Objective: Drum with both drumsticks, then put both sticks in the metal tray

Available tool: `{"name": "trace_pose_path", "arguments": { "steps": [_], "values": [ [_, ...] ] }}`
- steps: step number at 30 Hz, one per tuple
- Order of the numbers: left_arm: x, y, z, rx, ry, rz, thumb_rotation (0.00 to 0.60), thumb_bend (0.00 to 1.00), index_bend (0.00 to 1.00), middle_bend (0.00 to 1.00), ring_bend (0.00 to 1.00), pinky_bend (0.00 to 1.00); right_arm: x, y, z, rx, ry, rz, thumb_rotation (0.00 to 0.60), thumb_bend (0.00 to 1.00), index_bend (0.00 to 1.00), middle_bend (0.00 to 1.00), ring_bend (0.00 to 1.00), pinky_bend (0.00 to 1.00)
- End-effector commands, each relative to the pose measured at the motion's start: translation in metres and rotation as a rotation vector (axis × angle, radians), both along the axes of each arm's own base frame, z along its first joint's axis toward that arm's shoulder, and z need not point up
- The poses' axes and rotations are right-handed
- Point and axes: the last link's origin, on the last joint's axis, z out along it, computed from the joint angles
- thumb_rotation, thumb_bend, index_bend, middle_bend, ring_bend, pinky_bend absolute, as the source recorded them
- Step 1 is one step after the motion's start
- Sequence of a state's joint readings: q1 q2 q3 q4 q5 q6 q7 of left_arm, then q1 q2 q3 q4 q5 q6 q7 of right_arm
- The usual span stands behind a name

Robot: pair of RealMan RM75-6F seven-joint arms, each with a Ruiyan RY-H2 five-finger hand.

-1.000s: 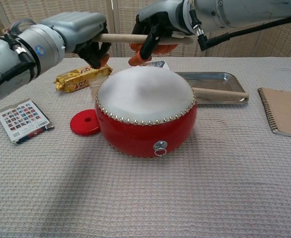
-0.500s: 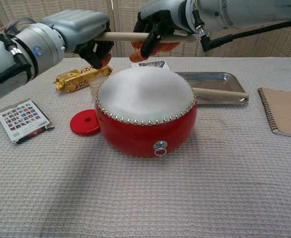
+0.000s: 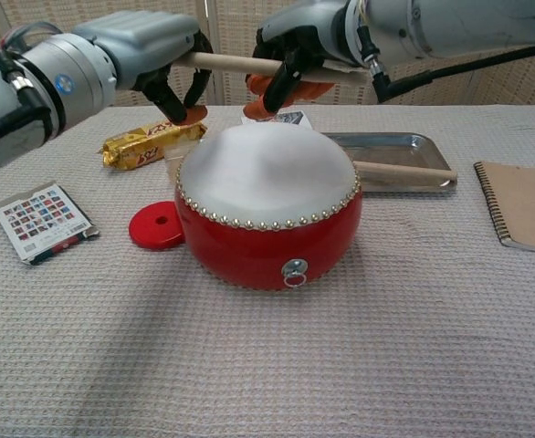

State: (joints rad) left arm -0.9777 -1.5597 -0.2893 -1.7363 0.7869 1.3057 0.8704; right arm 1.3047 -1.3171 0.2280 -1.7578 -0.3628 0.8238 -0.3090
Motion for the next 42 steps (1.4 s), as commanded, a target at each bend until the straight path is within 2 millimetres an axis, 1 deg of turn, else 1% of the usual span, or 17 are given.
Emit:
{"name": "trace_pose_path", "arguments": {
  "steps": [1,7,13,16,20,27,38,42],
  "values": [
    [-0.001,0.001,0.002,0.004,-0.003,-0.001,0.6,0.39,0.02,0.13,0.09,0.33,-0.001,0.0,-0.001,-0.002,0.012,0.0,0.6,0.38,1.0,0.85,0.93,1.0],
    [-0.002,0.001,0.006,0.006,-0.001,-0.004,0.6,0.39,0.0,0.08,0.04,0.26,-0.002,0.0,-0.001,-0.006,0.035,-0.002,0.6,0.38,1.0,0.85,0.93,1.0],
    [-0.002,0.001,0.007,0.005,0.006,-0.009,0.6,0.39,0.0,0.05,0.0,0.22,0.0,-0.001,0.0,-0.013,0.052,-0.004,0.6,0.38,1.0,0.85,0.93,1.0],
    [-0.002,0.001,0.008,0.005,0.007,-0.009,0.6,0.37,0.0,0.01,0.0,0.17,0.0,-0.001,0.001,-0.015,0.054,-0.005,0.6,0.39,1.0,0.85,0.94,1.0],
    [-0.002,0.002,0.009,0.001,0.011,-0.007,0.6,0.34,0.0,0.0,0.0,0.12,0.0,0.0,0.001,-0.017,0.061,-0.004,0.6,0.39,1.0,0.85,0.94,1.0],
    [-0.005,0.002,0.009,-0.018,0.003,0.014,0.6,0.3,0.0,0.0,0.0,0.11,-0.004,-0.002,0.001,-0.02,0.079,-0.012,0.6,0.39,1.0,0.85,0.94,1.0],
    [-0.011,0.004,0.018,-0.015,-0.011,0.024,0.6,0.29,0.0,0.0,0.0,0.09,-0.011,-0.005,-0.001,-0.023,0.125,-0.025,0.6,0.4,1.0,0.85,0.94,1.0],
    [-0.013,0.004,0.021,-0.013,-0.02,0.025,0.6,0.29,0.0,0.0,0.0,0.09,-0.013,-0.006,0.002,-0.026,0.129,-0.029,0.6,0.4,1.0,0.86,0.94,1.0]
  ]
}}
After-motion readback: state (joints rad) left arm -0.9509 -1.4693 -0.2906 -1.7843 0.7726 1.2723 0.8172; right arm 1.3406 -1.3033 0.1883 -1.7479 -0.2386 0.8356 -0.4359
